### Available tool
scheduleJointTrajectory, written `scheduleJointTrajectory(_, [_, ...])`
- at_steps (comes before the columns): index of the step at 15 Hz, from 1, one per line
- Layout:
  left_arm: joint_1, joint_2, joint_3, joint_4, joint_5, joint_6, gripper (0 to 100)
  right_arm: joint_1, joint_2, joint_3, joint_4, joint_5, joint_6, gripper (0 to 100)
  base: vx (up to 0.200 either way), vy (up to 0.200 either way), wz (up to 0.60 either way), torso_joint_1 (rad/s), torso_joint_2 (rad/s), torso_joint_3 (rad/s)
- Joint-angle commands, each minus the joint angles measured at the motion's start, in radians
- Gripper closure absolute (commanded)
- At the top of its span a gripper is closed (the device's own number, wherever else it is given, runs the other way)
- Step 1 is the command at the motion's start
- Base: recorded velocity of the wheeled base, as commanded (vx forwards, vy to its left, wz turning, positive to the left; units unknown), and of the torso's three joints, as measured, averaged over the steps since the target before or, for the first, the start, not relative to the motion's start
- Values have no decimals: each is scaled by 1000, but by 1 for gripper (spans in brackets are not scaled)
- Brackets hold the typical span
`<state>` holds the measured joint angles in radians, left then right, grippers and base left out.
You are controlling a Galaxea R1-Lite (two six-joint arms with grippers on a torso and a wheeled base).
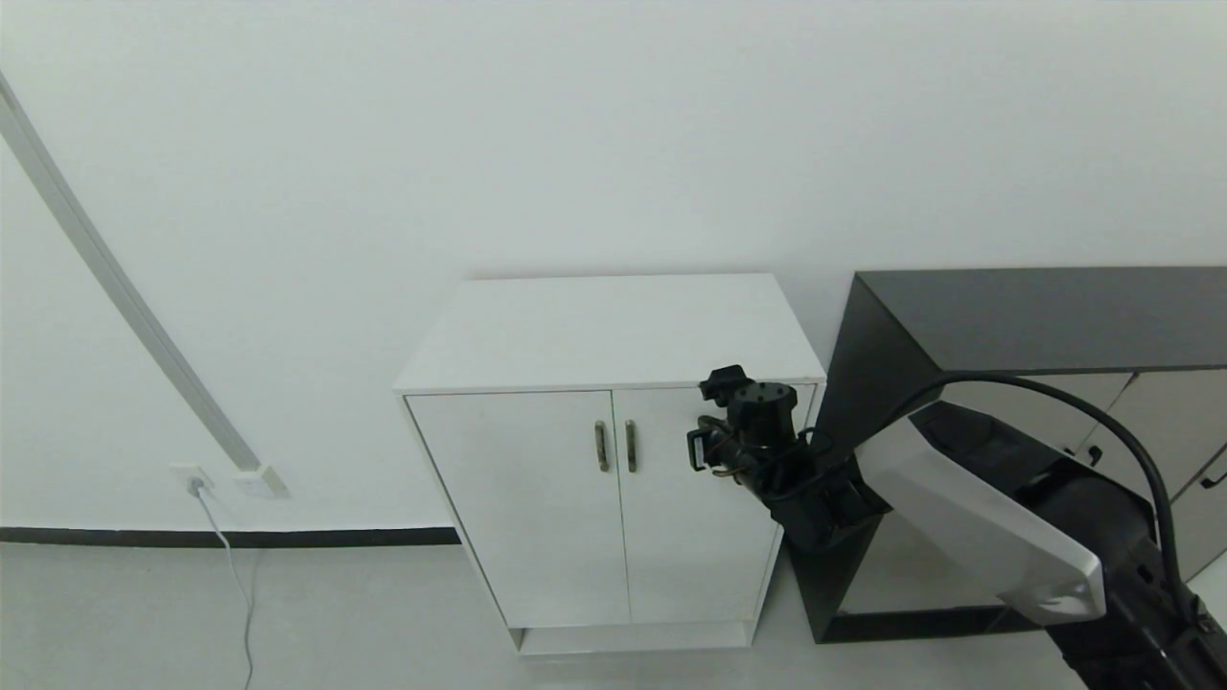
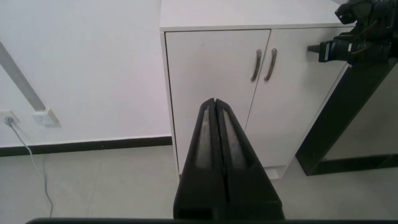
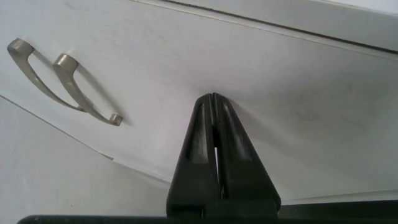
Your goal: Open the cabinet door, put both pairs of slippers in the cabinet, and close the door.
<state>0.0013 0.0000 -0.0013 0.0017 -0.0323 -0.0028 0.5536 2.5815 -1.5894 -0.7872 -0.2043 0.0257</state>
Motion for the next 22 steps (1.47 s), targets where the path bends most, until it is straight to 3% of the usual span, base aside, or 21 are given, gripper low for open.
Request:
scheduleJointTrajectory(1, [0, 0, 1, 0, 0, 0, 100, 0, 16, -17, -1, -1, 0, 100, 0, 0, 0, 0, 0, 0])
scheduleJointTrajectory(6, [0, 0, 1, 0, 0, 0, 100, 0, 26, -27, -4, -26, 0, 100, 0, 0, 0, 0, 0, 0])
scheduleJointTrajectory(8, [0, 0, 1, 0, 0, 0, 100, 2, -18, 29, -9, -26, 3, 100, 0, 0, 0, 0, 0, 0])
scheduleJointTrajectory(16, [0, 0, 0, 0, 2, -2, 100, 2, -412, 574, -199, -23, 6, 100, 0, 0, 0, 0, 0, 0])
scheduleJointTrajectory(19, [0, 0, 0, 0, 2, -2, 100, -18, -538, 690, -207, -27, 6, 100, 0, 0, 0, 0, 0, 0])
scheduleJointTrajectory(20, [0, 0, 0, 0, 2, -2, 100, -52, -666, 799, -205, -96, 5, 100, 0, 0, 0, 0, 0, 0])
scheduleJointTrajectory(22, [0, 0, 0, 0, 2, -2, 100, -101, -781, 882, -201, -169, 0, 100, 0, 0, 0, 0, 0, 0])
